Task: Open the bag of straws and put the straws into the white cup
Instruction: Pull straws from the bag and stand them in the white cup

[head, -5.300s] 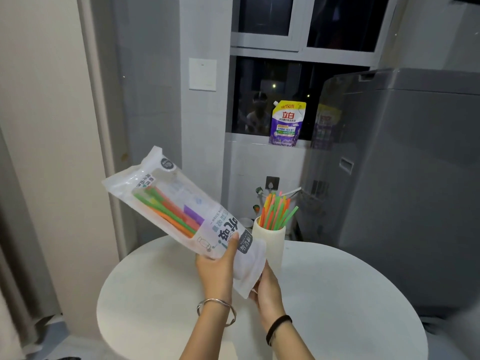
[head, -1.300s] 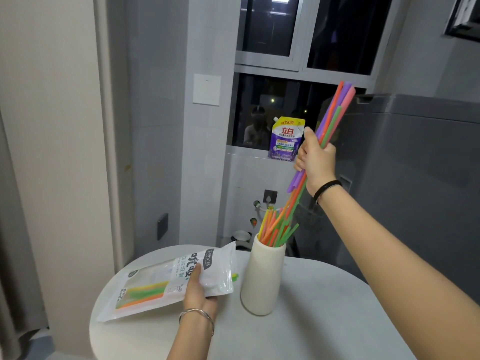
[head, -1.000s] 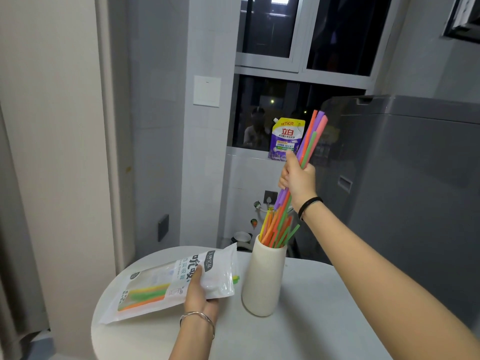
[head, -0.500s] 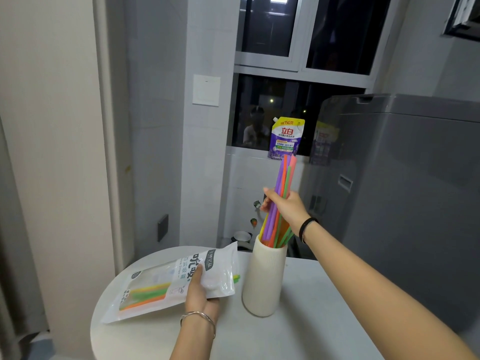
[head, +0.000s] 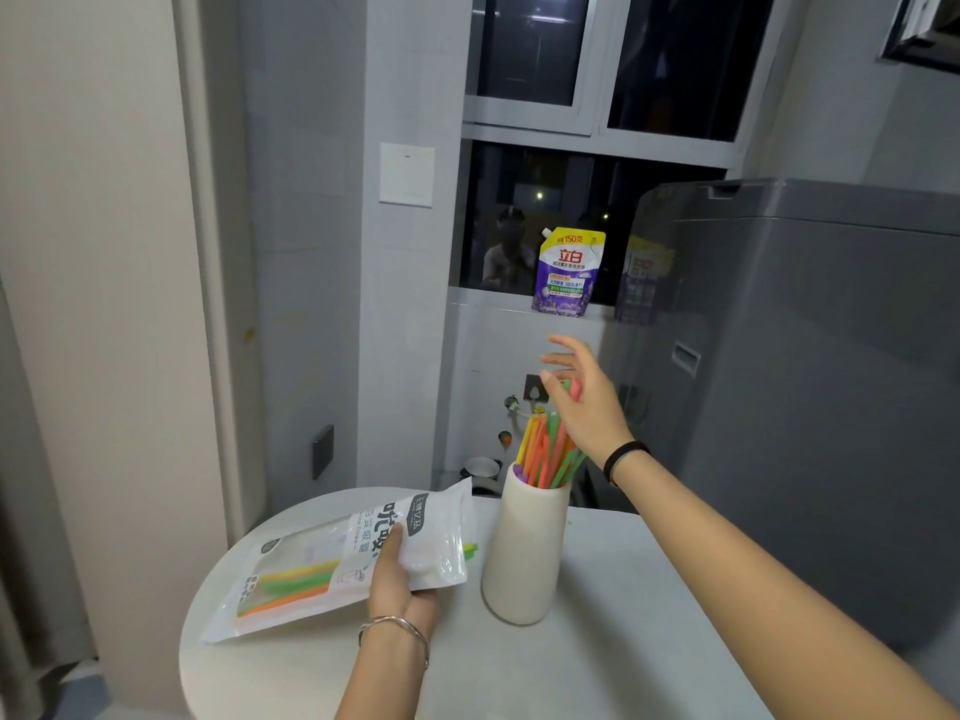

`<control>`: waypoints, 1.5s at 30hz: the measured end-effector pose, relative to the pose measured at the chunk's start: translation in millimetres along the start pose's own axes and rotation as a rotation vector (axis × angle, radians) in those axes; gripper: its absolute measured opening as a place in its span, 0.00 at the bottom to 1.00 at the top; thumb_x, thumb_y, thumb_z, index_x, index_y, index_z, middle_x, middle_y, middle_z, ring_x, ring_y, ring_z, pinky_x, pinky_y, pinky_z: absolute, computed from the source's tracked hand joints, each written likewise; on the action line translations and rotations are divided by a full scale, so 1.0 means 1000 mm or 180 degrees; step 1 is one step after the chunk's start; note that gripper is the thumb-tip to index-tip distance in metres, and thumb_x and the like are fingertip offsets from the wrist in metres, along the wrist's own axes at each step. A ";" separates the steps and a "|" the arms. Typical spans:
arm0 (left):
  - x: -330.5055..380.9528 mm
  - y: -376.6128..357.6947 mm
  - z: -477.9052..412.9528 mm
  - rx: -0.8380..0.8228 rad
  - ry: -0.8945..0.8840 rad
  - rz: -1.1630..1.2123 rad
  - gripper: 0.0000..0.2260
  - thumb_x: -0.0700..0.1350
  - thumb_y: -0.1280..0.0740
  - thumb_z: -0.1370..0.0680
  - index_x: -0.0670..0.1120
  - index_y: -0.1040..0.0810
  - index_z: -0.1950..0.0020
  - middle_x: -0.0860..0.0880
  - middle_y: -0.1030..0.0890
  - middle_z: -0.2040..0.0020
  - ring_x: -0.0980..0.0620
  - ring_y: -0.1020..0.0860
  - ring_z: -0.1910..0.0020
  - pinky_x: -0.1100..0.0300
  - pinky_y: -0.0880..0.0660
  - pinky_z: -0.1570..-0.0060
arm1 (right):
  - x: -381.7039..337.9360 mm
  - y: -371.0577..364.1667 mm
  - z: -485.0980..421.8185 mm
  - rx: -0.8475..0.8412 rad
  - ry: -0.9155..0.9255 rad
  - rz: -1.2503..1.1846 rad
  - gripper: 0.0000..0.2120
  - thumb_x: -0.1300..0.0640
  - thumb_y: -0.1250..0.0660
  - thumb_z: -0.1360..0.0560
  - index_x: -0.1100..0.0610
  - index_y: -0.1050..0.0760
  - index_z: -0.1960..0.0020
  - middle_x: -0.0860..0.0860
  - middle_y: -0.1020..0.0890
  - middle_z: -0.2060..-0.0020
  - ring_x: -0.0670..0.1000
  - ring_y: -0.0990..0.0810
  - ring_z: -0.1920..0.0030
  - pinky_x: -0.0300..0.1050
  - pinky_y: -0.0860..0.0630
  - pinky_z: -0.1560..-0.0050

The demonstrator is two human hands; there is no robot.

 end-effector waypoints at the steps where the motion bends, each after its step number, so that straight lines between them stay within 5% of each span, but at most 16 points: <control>1: -0.001 -0.001 0.000 -0.0011 0.0011 -0.0022 0.06 0.41 0.39 0.19 0.47 0.24 0.45 0.49 0.16 0.52 0.52 0.20 0.63 0.53 0.22 0.73 | -0.001 -0.004 0.002 -0.0127 0.0116 0.0306 0.17 0.54 0.42 0.20 0.49 0.33 0.32 0.47 0.24 0.39 0.44 0.24 0.43 0.33 0.29 0.46; 4: -0.001 -0.002 -0.003 -0.0070 -0.0007 -0.0084 0.15 0.41 0.39 0.19 0.47 0.28 0.31 0.50 0.15 0.68 0.51 0.23 0.58 0.50 0.25 0.61 | 0.017 -0.030 0.013 -0.0850 0.0211 0.1538 0.20 0.48 0.50 0.19 0.50 0.34 0.29 0.49 0.32 0.29 0.49 0.35 0.29 0.45 0.42 0.30; 7: -0.001 -0.001 -0.005 -0.0025 -0.0051 -0.0082 0.18 0.41 0.39 0.19 0.45 0.30 0.28 0.48 0.16 0.57 0.51 0.22 0.57 0.49 0.25 0.58 | 0.037 -0.041 0.024 -0.1255 0.0089 0.2168 0.22 0.45 0.55 0.19 0.49 0.35 0.28 0.50 0.37 0.26 0.50 0.41 0.26 0.51 0.50 0.26; 10: -0.001 0.001 -0.005 -0.0021 -0.0043 -0.0108 0.13 0.41 0.39 0.19 0.48 0.28 0.34 0.48 0.16 0.55 0.50 0.19 0.61 0.52 0.21 0.72 | 0.032 -0.034 0.027 -0.1061 0.0105 0.2101 0.22 0.45 0.54 0.19 0.49 0.37 0.28 0.49 0.38 0.25 0.50 0.43 0.25 0.51 0.52 0.25; 12: -0.002 0.000 -0.005 -0.0025 -0.0049 -0.0136 0.14 0.41 0.39 0.19 0.48 0.28 0.33 0.48 0.15 0.60 0.49 0.19 0.61 0.49 0.20 0.68 | 0.013 -0.017 0.035 -0.0348 0.0172 0.1383 0.19 0.48 0.49 0.19 0.52 0.32 0.31 0.49 0.32 0.29 0.50 0.36 0.28 0.51 0.44 0.27; 14: -0.001 0.000 -0.006 -0.0009 -0.0116 -0.0164 0.18 0.41 0.39 0.19 0.45 0.30 0.28 0.47 0.18 0.49 0.49 0.22 0.56 0.42 0.24 0.51 | -0.008 0.005 0.057 0.0561 0.0311 0.0356 0.13 0.53 0.45 0.20 0.53 0.25 0.42 0.48 0.23 0.43 0.47 0.26 0.40 0.45 0.30 0.37; 16: 0.001 0.003 -0.007 0.0079 -0.0252 -0.0243 0.21 0.40 0.37 0.20 0.45 0.31 0.26 0.46 0.22 0.37 0.46 0.21 0.49 0.39 0.29 0.38 | -0.008 0.010 0.087 0.1027 0.0271 -0.0191 0.11 0.55 0.44 0.21 0.54 0.23 0.54 0.46 0.21 0.56 0.45 0.23 0.51 0.39 0.28 0.49; 20: 0.012 0.013 -0.006 0.0388 -0.0638 -0.0478 0.19 0.40 0.32 0.23 0.44 0.26 0.32 0.45 0.22 0.34 0.45 0.21 0.41 0.43 0.28 0.35 | 0.046 -0.031 0.144 0.1285 -0.1049 -0.1379 0.13 0.61 0.41 0.21 0.55 0.23 0.61 0.50 0.19 0.61 0.47 0.22 0.60 0.44 0.29 0.52; 22: 0.017 0.016 -0.002 0.0516 -0.0877 -0.0712 0.15 0.41 0.30 0.25 0.45 0.24 0.38 0.46 0.20 0.40 0.48 0.19 0.51 0.50 0.24 0.44 | 0.082 -0.073 0.170 0.1077 -0.2214 -0.2329 0.10 0.57 0.41 0.21 0.56 0.22 0.52 0.53 0.19 0.52 0.51 0.20 0.52 0.50 0.27 0.45; 25: 0.026 0.012 0.006 0.0581 -0.1388 -0.1222 0.13 0.39 0.27 0.27 0.44 0.22 0.43 0.46 0.18 0.46 0.49 0.19 0.55 0.57 0.24 0.51 | 0.087 -0.135 0.198 0.0371 -0.3302 -0.3720 0.21 0.45 0.46 0.20 0.58 0.27 0.37 0.56 0.21 0.41 0.58 0.24 0.39 0.54 0.29 0.37; 30: 0.022 -0.023 0.014 0.0117 -0.1838 -0.2579 0.14 0.37 0.27 0.28 0.37 0.20 0.44 0.41 0.16 0.47 0.45 0.17 0.48 0.49 0.22 0.43 | 0.078 -0.152 0.209 0.0411 -0.3463 -0.4602 0.21 0.46 0.49 0.20 0.58 0.22 0.48 0.57 0.13 0.59 0.57 0.15 0.59 0.47 0.19 0.65; 35: 0.024 -0.023 0.016 0.0099 -0.1941 -0.2560 0.13 0.36 0.27 0.28 0.39 0.19 0.45 0.43 0.15 0.49 0.45 0.17 0.49 0.50 0.21 0.44 | 0.093 -0.144 0.216 0.0681 -0.3499 -0.4096 0.17 0.48 0.48 0.19 0.56 0.24 0.51 0.54 0.14 0.65 0.55 0.20 0.56 0.48 0.19 0.63; 39: 0.028 -0.009 0.013 0.0252 -0.1792 -0.2140 0.13 0.37 0.26 0.29 0.41 0.19 0.45 0.44 0.16 0.49 0.47 0.17 0.52 0.55 0.22 0.48 | 0.102 -0.124 0.212 0.0435 -0.3201 -0.2527 0.16 0.49 0.49 0.19 0.55 0.25 0.47 0.55 0.18 0.54 0.54 0.20 0.55 0.46 0.23 0.61; 42: 0.033 0.002 0.009 0.0344 -0.1672 -0.1821 0.13 0.37 0.26 0.28 0.43 0.20 0.45 0.46 0.17 0.50 0.50 0.18 0.54 0.60 0.24 0.54 | 0.095 -0.119 0.207 0.0013 -0.2866 -0.1777 0.14 0.51 0.46 0.20 0.59 0.26 0.51 0.55 0.21 0.64 0.50 0.24 0.69 0.37 0.31 0.75; 45: 0.033 0.015 0.004 0.0510 -0.1480 -0.1530 0.13 0.36 0.27 0.28 0.42 0.22 0.44 0.45 0.18 0.49 0.49 0.19 0.56 0.58 0.24 0.55 | 0.087 -0.110 0.201 -0.0060 -0.2554 -0.1534 0.10 0.56 0.41 0.21 0.61 0.27 0.54 0.51 0.22 0.68 0.44 0.27 0.75 0.33 0.36 0.79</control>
Point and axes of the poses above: each hand's wrist, its own z-axis away from the middle knuckle, its own y-axis out of the back of the hand, x = y × z, the point moved 10 cm from there along -z, towards the middle knuckle
